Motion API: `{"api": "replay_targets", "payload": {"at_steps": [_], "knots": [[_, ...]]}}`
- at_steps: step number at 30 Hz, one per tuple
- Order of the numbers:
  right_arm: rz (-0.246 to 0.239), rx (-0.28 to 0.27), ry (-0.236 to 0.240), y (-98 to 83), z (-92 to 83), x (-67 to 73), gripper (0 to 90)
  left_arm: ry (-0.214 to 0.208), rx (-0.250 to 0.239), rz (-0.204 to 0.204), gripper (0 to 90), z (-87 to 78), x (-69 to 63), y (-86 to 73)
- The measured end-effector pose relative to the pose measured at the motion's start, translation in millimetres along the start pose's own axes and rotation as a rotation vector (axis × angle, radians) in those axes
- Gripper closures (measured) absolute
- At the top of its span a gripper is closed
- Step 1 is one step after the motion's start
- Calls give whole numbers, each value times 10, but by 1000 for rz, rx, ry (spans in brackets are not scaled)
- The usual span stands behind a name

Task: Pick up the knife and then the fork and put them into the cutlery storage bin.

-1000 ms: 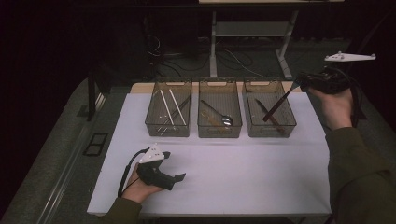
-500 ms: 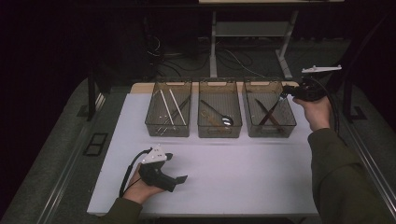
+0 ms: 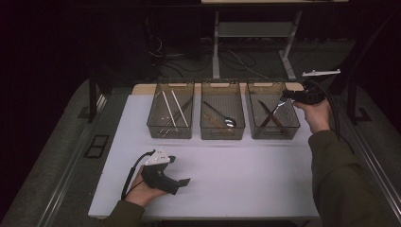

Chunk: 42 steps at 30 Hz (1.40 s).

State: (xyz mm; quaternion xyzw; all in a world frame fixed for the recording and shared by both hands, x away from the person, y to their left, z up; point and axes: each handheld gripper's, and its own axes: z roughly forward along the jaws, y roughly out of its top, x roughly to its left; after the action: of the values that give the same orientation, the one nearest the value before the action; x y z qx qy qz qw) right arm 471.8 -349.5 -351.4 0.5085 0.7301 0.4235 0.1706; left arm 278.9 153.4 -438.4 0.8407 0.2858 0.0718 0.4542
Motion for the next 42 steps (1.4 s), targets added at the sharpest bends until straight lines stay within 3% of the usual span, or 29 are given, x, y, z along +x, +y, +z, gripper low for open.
{"api": "replay_targets", "payload": {"at_steps": [2, 4, 7, 9, 20, 28, 37, 42], "knots": [[-30, 13, -60, -15, 43, -7, 681, -1, 1, -2, 0, 4, 0, 0], [-44, 39, -102, -35, 85, -34, 595, 1, 1, 0, 0, 3, 2, 0], [-25, 35, -133, -62, 95, -95, 426, 0, 4, 2, 0, 4, 3, -1], [-25, 35, -159, -73, 80, -120, 402, -3, 11, 3, 0, 11, 6, -1], [-17, 14, -76, -184, -35, -84, 338, -1, 22, 11, 0, 34, -3, 0], [-50, -28, -2, -316, -206, 73, 206, 6, 24, 16, 0, 43, -11, 9], [-114, -35, 52, -520, -314, 305, 129, 17, 30, 24, 0, 34, -12, 6], [-141, -39, 84, -640, -392, 433, 128, 25, 30, 30, 0, 19, -20, 2]]}}
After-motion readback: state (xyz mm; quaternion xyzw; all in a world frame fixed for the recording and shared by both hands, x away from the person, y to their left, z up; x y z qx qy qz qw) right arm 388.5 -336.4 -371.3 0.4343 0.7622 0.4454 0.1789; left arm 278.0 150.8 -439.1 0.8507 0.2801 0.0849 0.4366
